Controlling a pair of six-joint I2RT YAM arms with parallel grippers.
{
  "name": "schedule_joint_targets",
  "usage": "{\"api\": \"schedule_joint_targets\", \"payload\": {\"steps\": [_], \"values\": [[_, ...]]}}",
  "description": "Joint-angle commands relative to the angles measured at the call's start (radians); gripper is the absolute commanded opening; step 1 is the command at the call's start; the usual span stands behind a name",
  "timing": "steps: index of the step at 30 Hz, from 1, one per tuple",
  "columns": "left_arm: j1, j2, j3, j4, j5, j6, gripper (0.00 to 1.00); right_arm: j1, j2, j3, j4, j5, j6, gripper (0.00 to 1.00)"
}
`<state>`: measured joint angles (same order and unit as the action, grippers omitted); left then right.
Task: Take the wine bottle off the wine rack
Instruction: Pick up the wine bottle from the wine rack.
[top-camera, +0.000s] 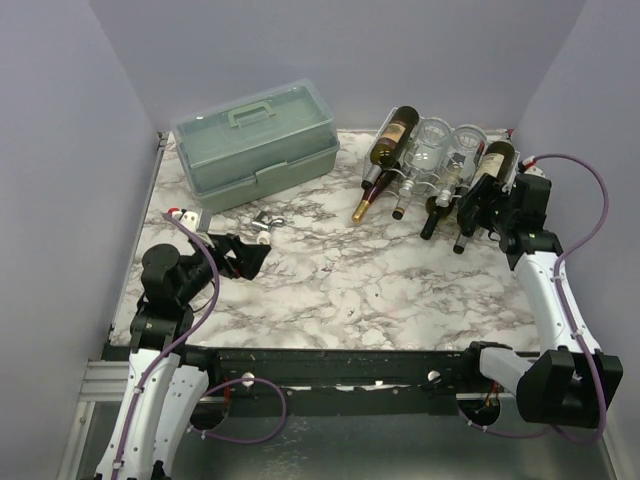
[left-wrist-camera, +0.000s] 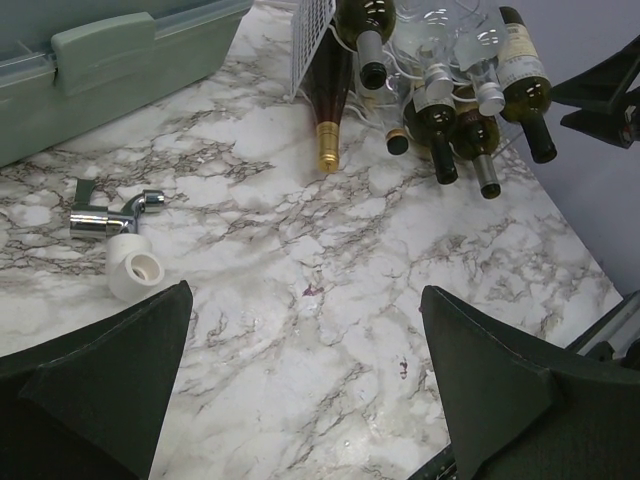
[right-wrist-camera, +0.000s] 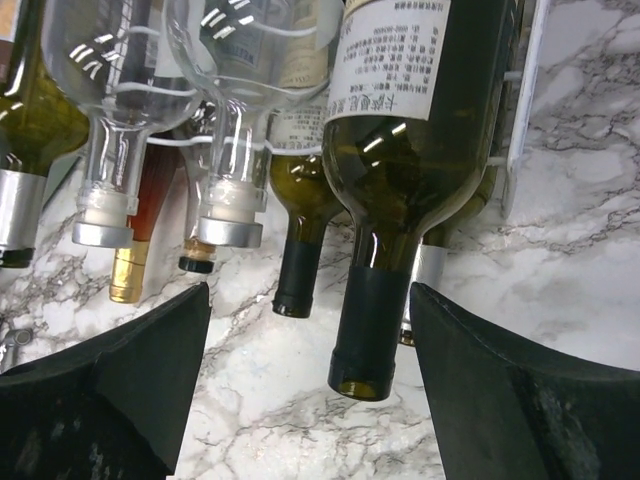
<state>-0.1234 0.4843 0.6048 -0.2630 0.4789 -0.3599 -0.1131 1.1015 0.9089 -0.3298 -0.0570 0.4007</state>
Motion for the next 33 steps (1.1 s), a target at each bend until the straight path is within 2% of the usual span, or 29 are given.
{"api": "schedule_joint_targets", "payload": {"steps": [1,19,33], "values": [[0.006,-0.011,-0.006,0.016,-0.032,0.009,0.99,-0.002,0.005,-0.038,0.051,-0.001,0.013,0.83],[0.008,-0.043,-0.004,0.009,-0.049,0.021,0.99,-0.002,0.036,-0.096,0.095,0.053,0.059,0.76],[0.011,-0.052,-0.005,0.011,-0.042,0.026,0.98,-0.002,0.154,-0.08,0.116,0.053,0.087,0.65]]}}
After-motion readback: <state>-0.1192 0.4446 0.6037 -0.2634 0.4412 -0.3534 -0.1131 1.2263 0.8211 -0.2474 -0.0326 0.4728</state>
